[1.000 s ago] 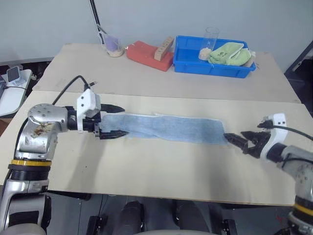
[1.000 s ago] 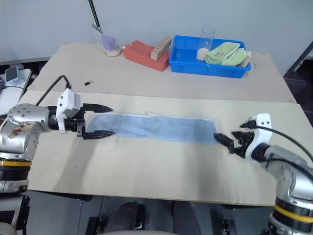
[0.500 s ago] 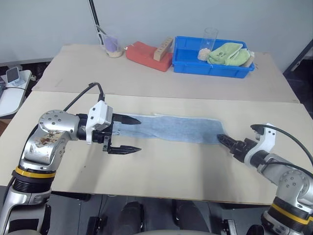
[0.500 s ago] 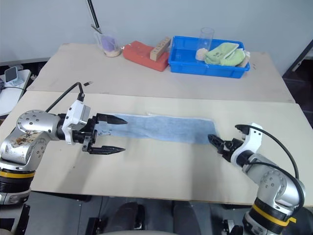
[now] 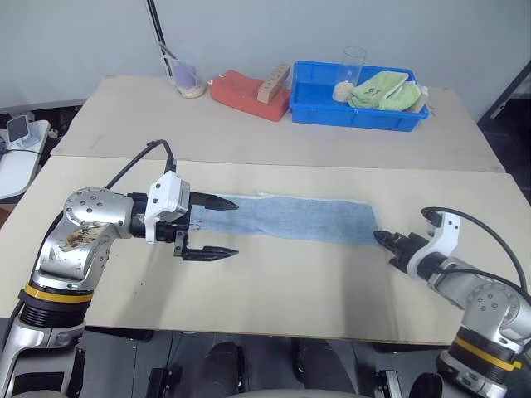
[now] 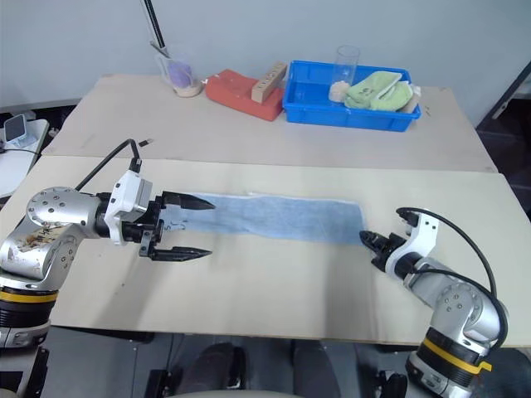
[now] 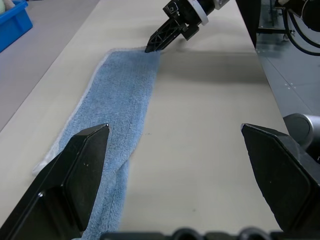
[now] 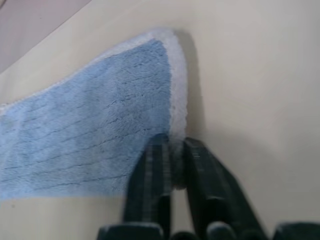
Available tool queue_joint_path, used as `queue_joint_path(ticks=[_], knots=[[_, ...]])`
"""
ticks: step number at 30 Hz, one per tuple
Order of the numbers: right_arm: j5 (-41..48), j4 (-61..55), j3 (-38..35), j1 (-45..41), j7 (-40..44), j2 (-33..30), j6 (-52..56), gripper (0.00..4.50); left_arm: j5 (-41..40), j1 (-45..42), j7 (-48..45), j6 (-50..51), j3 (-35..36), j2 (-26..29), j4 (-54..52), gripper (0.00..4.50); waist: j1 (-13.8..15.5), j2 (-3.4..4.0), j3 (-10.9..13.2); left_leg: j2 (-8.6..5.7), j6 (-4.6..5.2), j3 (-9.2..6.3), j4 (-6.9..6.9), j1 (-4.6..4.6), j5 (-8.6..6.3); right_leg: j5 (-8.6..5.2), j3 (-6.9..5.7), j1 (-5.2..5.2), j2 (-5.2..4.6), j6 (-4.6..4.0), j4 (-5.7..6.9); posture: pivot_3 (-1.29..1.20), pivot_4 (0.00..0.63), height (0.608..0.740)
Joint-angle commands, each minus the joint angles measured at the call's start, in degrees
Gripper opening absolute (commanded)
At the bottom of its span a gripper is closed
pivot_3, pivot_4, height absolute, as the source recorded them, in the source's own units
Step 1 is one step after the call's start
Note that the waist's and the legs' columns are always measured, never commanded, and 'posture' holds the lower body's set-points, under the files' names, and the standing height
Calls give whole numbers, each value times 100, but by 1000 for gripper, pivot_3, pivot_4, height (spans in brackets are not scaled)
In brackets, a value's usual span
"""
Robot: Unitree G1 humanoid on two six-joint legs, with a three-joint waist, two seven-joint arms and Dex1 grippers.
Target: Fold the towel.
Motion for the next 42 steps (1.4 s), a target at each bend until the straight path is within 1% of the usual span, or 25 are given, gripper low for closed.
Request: queue_joint_path(ticks=[1,3,6,9,12,15,17,21,24,27,32,37,42], knots=[[198,-26,-264,-98,-94,-100,-9,18,-26,-84,70,-41,-15,-12,-119,4500,5,0,0,0,0,0,0,0,0,0,0,0,-1,0,0,0,150,714],[167,74,-321,-74,-111,-252,-99,18,-36,-126,115,-35,-34,-61,-102,4500,25,0,0,-1,0,1,0,-1,0,0,0,0,-2,0,-2,0,150,714],[97,293,-353,-19,-19,-666,-226,18,-24,-252,324,-36,-27,-223,-28,4500,46,0,0,-2,0,6,1,-3,0,0,0,1,-7,0,-4,0,150,714],[31,637,-380,103,236,-1329,-393,18,-50,-288,356,-28,-37,-276,-2,4500,53,1,0,-7,0,16,1,-4,0,0,1,1,-8,1,-7,0,150,714],[-13,1041,-363,137,653,-2162,-648,18,-87,-269,325,-53,-39,-300,37,4500,45,1,0,-11,0,20,0,-4,0,0,5,1,-9,1,-10,0,150,714],[11,1072,-10,193,1239,-2864,-937,18,-94,-230,292,-106,-36,-327,75,4500,39,1,0,-11,1,26,0,-4,0,-1,10,2,-7,2,-11,0,150,714],[-15,823,450,266,1694,-3266,-1223,18,-99,-199,271,-133,-36,-342,82,4500,5,1,0,-9,1,26,-1,-2,0,-2,11,2,-3,4,-11,0,150,714],[-90,71,1547,104,2287,-3699,-1751,18,-125,-154,219,-135,-16,-336,41,4500,-90,0,0,4,1,22,-7,1,0,-6,13,2,10,10,-11,0,150,714],[-288,-310,2335,-129,2479,-3767,-2127,18,-166,-106,214,-84,17,-307,-63,4500,-111,0,0,7,1,18,-10,1,0,-6,13,0,11,10,-12,0,150,714],[-551,-551,3130,-473,2478,-3640,-2349,18,-216,-39,251,-7,53,-272,-213,4500,-97,0,0,4,1,16,-9,-3,0,-5,12,-1,8,8,-16,0,150,714],[-832,-480,4002,-922,2315,-3074,-2459,18,-285,102,428,125,109,-227,-460,4500,-34,-2,1,1,1,16,-3,-9,0,-4,12,-3,-6,8,-19,0,150,714],[-1172,-352,4565,-954,2326,-2790,-2583,18,-339,189,675,289,148,-199,-637,4500,39,-2,1,0,1,16,-1,-8,0,-3,12,-4,-8,7,-18,0,150,714],[-1219,-319,4784,-1032,2355,-2577,-2436,18,-328,263,876,365,160,-203,-724,4500,52,-2,1,-1,1,17,2,-7,0,-3,11,-4,-8,6,-17,0,150,714]])
